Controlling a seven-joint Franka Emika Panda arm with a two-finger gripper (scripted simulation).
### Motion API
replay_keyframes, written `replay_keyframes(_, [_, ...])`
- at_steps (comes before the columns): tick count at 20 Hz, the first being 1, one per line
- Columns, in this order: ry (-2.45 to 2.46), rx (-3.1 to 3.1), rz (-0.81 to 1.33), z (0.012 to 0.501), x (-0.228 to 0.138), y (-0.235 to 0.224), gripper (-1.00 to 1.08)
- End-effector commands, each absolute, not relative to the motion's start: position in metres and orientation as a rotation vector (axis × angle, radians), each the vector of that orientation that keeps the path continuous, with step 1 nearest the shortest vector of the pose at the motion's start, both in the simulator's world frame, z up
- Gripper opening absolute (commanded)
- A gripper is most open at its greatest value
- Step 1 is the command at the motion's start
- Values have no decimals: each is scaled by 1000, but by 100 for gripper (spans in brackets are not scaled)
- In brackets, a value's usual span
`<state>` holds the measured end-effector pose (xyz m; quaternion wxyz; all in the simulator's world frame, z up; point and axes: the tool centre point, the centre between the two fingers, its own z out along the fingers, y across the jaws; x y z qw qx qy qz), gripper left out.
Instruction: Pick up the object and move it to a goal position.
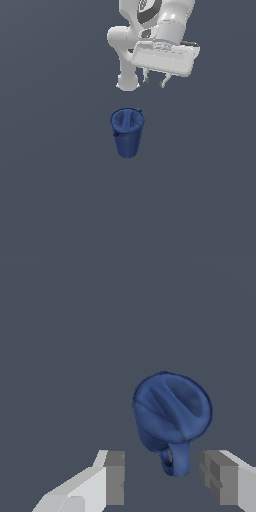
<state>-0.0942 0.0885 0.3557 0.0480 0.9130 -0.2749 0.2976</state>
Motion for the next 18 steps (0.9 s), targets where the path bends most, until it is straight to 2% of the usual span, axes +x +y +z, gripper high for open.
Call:
replay_keyframes(1, [-874,2748,951,347,-97,91,28])
replay_keyframes(18, [-1058,2528,1120,252,-121,79,28])
